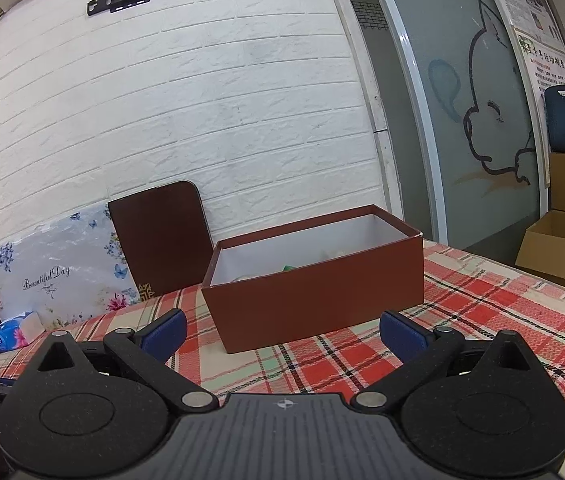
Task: Organize objects
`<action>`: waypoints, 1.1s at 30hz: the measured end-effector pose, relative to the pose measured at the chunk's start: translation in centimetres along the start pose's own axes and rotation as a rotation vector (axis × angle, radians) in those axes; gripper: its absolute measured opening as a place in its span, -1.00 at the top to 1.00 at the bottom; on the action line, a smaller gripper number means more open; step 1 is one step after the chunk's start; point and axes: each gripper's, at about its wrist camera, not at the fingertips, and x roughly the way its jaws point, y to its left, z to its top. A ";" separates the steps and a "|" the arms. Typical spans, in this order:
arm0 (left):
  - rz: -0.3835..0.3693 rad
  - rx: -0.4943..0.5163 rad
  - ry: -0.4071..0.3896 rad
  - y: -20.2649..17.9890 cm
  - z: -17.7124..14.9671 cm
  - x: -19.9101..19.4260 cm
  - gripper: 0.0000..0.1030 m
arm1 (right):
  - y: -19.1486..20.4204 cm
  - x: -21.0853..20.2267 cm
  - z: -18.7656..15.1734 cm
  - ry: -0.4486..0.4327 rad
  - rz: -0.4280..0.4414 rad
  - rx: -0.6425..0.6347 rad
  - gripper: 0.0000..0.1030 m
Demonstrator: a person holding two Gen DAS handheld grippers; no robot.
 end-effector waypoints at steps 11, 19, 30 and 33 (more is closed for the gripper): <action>-0.022 0.010 0.013 -0.4 0.1 0.7 -1.00 | -1.0 1.3 -0.4 0.029 -0.001 0.017 -0.99; -0.033 0.038 0.023 -1.5 0.6 1.7 -1.00 | -1.4 2.3 0.1 0.022 -0.024 0.026 -0.99; -0.039 0.027 0.095 -1.1 0.1 3.7 -1.00 | -0.8 4.1 -0.6 0.070 -0.007 0.011 -0.99; -0.035 0.028 0.101 -1.1 0.0 3.9 -1.00 | -0.7 4.5 -0.6 0.078 -0.005 0.011 -0.99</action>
